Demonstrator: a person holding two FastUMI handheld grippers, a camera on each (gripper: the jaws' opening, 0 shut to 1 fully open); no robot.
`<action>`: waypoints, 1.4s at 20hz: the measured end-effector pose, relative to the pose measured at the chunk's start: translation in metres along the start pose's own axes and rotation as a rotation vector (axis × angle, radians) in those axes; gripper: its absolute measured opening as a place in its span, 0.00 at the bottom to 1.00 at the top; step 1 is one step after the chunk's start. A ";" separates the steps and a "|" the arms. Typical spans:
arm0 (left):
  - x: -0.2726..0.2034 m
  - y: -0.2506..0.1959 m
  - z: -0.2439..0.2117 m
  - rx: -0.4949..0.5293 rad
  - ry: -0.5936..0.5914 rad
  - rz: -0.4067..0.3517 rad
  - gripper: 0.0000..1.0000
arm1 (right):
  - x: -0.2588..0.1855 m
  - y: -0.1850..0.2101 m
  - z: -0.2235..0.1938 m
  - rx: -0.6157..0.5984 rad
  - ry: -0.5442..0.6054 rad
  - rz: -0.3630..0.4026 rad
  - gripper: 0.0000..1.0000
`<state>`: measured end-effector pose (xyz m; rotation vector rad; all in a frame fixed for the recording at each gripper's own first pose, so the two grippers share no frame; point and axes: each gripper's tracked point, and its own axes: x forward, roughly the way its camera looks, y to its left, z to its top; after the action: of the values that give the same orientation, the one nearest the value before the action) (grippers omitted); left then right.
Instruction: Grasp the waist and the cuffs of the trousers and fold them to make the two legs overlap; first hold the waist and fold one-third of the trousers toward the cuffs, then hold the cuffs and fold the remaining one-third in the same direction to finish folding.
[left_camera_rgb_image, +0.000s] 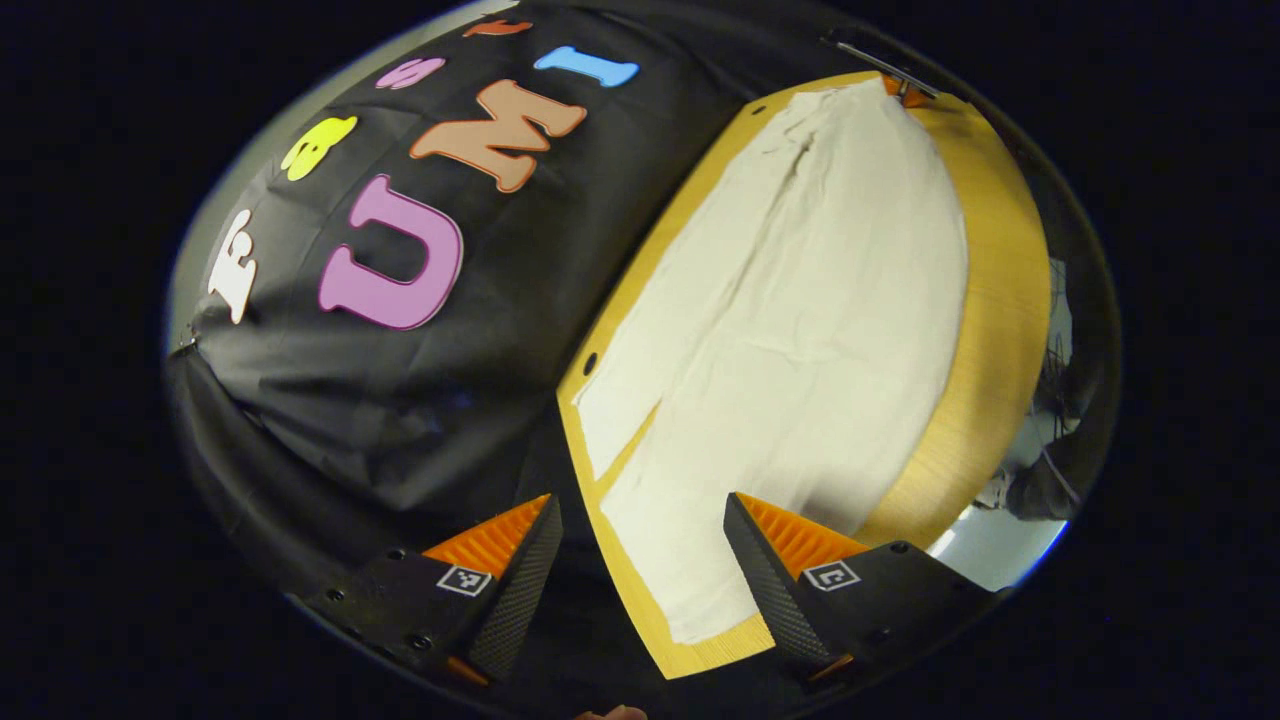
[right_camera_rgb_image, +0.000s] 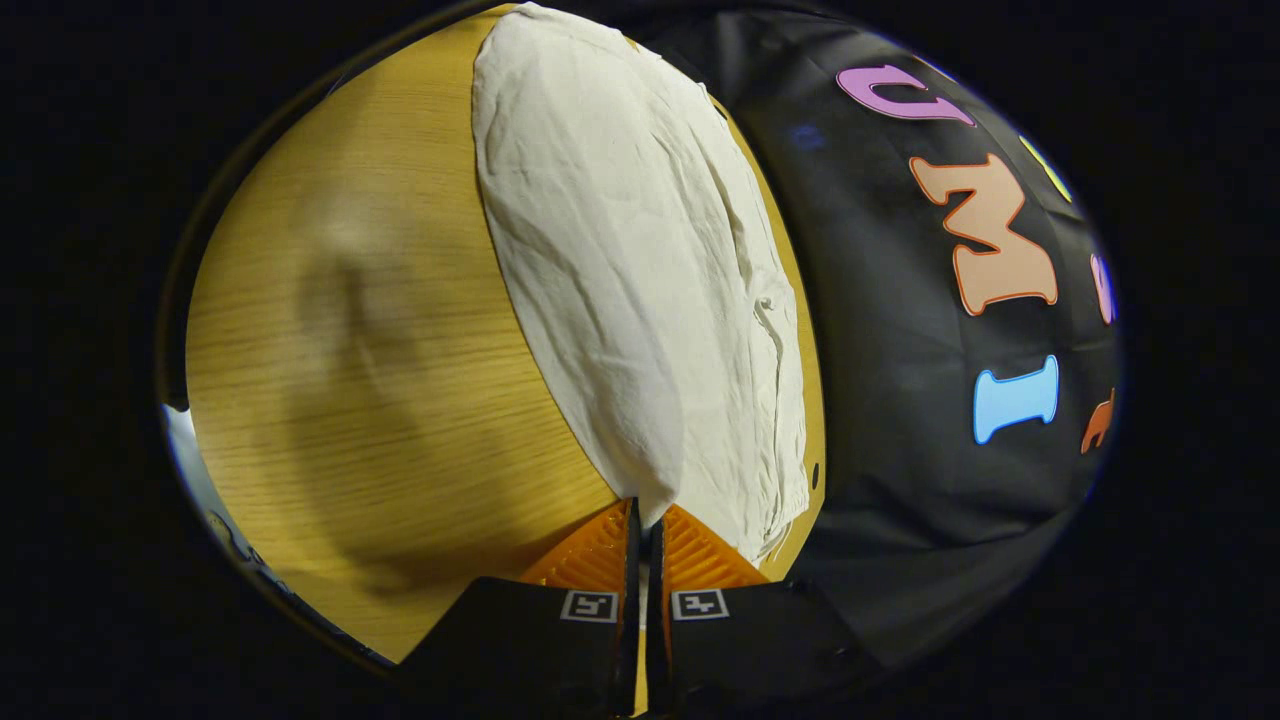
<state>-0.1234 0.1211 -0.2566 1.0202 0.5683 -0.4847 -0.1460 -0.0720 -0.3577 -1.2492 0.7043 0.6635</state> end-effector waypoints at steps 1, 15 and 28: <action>-0.001 -0.009 -0.005 0.018 0.015 -0.034 0.97 | 0.001 0.000 -0.001 -0.002 -0.001 -0.001 0.06; 0.011 -0.071 -0.035 0.171 0.066 -0.216 0.96 | 0.000 -0.001 -0.001 -0.014 -0.004 -0.016 0.05; 0.055 -0.063 -0.028 0.284 0.088 -0.211 0.62 | 0.001 -0.001 -0.002 -0.013 -0.003 -0.026 0.02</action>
<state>-0.1265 0.1120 -0.3443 1.2624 0.7031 -0.7244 -0.1450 -0.0739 -0.3584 -1.2676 0.6810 0.6492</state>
